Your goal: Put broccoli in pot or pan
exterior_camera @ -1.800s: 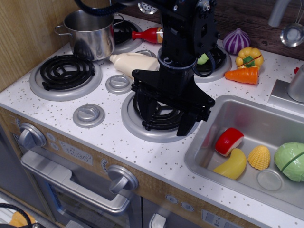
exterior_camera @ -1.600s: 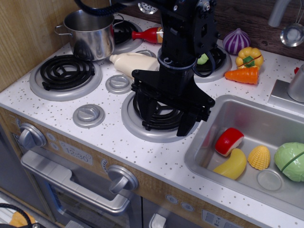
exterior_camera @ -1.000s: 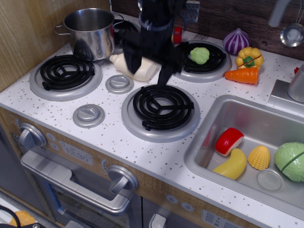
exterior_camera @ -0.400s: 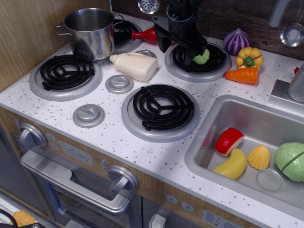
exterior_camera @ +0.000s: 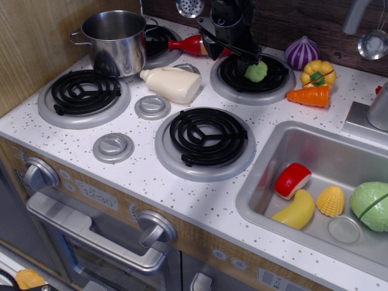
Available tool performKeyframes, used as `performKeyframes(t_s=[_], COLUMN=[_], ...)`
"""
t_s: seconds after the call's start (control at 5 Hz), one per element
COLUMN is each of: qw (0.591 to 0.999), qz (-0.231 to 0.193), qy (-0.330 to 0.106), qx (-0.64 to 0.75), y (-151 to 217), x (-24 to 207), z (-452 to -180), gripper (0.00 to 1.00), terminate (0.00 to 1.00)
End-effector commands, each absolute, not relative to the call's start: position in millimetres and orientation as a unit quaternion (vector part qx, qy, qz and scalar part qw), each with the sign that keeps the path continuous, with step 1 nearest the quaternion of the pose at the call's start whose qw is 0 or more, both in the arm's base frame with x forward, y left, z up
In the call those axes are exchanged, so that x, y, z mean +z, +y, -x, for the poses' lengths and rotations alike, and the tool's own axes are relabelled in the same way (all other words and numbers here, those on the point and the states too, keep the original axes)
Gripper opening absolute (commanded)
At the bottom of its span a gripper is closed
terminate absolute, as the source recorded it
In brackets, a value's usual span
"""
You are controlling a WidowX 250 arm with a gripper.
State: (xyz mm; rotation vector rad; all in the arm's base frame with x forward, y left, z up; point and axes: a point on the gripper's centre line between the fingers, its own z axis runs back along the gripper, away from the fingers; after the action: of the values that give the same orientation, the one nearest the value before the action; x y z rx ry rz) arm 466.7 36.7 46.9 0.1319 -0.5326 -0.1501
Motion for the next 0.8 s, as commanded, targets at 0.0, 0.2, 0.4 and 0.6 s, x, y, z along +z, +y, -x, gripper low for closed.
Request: performKeyframes(t_s=[0.0, 0.2, 0.4, 0.6], qw=[0.945, 0.946, 0.945, 0.944], qz=[-0.047, -0.043, -0.049, -0.036], qy=[-0.309, -0.309, -0.310, -0.312], qx=[-0.093, -0.091, -0.093, -0.098], y=[29.8, 17.0, 12.4, 5.8], x=[67.3, 73.4, 84.9, 93.9], z=[-487.2, -483.3, -479.4, -482.0], gripper=[1.00, 1.00, 1.00, 1.00], terminate=[0.00, 0.00, 0.00, 0.00])
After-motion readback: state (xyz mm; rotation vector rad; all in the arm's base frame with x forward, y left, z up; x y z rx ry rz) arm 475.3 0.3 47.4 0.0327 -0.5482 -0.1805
